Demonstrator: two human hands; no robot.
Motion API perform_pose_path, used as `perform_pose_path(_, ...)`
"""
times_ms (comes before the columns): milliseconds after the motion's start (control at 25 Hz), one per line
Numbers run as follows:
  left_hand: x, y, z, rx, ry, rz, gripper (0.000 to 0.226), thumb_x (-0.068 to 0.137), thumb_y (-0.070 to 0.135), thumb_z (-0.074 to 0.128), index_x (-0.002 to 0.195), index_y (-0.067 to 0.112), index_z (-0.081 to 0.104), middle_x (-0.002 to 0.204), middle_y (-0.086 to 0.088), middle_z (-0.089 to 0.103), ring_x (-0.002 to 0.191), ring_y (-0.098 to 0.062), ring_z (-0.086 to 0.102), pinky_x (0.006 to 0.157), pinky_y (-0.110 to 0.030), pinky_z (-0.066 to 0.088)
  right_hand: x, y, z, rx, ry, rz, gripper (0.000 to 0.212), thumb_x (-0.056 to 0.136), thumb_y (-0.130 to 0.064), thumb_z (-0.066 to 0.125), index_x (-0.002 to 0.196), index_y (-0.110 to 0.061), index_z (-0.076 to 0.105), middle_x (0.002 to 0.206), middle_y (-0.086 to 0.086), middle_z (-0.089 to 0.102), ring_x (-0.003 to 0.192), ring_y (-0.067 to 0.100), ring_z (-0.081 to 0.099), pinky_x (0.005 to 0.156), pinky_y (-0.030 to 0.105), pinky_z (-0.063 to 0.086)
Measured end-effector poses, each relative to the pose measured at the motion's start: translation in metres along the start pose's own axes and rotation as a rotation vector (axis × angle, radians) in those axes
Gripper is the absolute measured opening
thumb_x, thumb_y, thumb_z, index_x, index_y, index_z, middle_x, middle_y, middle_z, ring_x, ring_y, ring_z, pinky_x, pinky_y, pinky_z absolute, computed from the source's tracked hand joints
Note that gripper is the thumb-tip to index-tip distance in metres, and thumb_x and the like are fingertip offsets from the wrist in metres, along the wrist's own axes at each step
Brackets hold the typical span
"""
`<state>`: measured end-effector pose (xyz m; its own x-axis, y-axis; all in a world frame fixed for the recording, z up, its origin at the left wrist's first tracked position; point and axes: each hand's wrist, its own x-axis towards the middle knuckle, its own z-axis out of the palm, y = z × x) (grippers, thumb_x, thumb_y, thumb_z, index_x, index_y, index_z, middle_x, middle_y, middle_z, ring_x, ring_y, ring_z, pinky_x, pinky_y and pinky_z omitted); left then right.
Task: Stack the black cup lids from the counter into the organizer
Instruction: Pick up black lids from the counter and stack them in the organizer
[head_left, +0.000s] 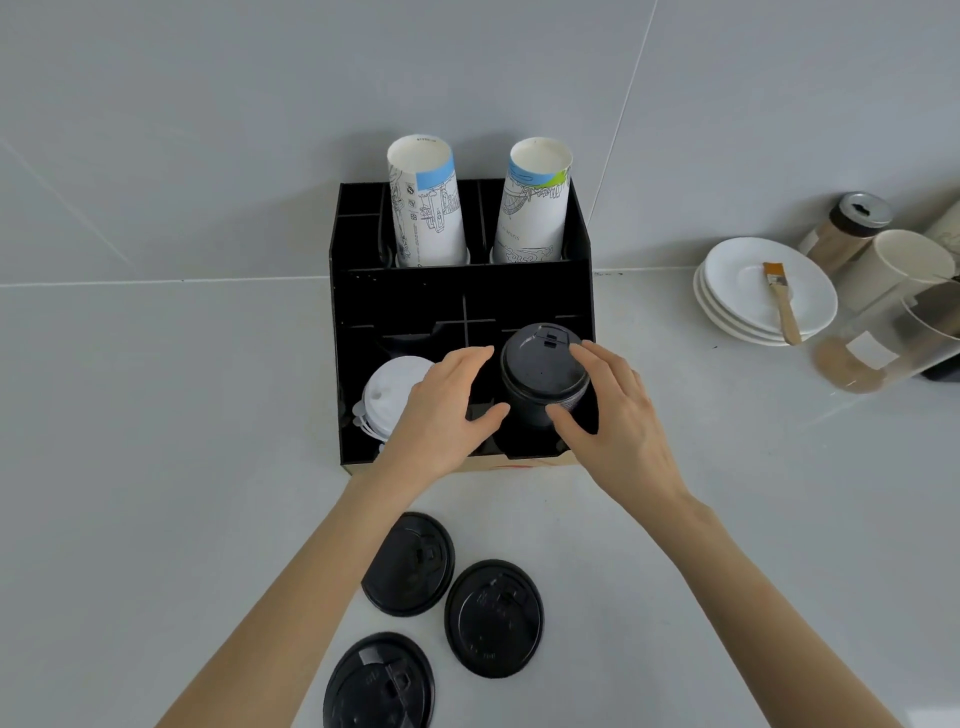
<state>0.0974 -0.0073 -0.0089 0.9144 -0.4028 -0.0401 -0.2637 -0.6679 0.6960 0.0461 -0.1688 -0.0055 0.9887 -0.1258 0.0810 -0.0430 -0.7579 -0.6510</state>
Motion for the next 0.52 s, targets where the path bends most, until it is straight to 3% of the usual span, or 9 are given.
perform_pose_path(160, -0.03, -0.004, -0.006, -0.042, 0.038, -0.027, 0.05, 0.087, 0.019, 0.054, 0.133, 0.016, 0.034, 0.141, -0.003, 0.041, 0.13, -0.018, 0.034, 0.103, -0.024, 0.025, -0.023, -0.013, 0.007, 0.018, -0.043, -0.075, 0.053, 0.083, -0.017, 0.059, 0.131, -0.015, 0.037, 0.141, 0.003, 0.041, 0.13, 0.017, 0.037, 0.105, 0.031, 0.031)
perform_pose_path(360, -0.065, -0.02, -0.007, -0.052, 0.076, -0.054, 0.047, 0.087, 0.017, 0.054, 0.131, 0.016, 0.038, 0.138, -0.003, 0.044, 0.128, -0.017, 0.038, 0.097, -0.018, 0.026, -0.052, -0.02, 0.029, 0.002, -0.155, -0.096, 0.051, 0.084, -0.021, 0.058, 0.13, -0.015, 0.037, 0.139, 0.002, 0.043, 0.128, 0.017, 0.039, 0.106, 0.027, 0.03)
perform_pose_path(520, -0.091, -0.039, -0.006, -0.05, 0.068, -0.094, 0.048, 0.086, 0.018, 0.055, 0.131, 0.018, 0.038, 0.136, -0.002, 0.046, 0.124, -0.018, 0.043, 0.097, -0.017, 0.026, -0.072, -0.024, 0.048, -0.035, -0.253, -0.087, 0.049, 0.085, -0.023, 0.057, 0.129, -0.013, 0.038, 0.136, 0.004, 0.046, 0.125, 0.021, 0.043, 0.107, 0.036, 0.036)
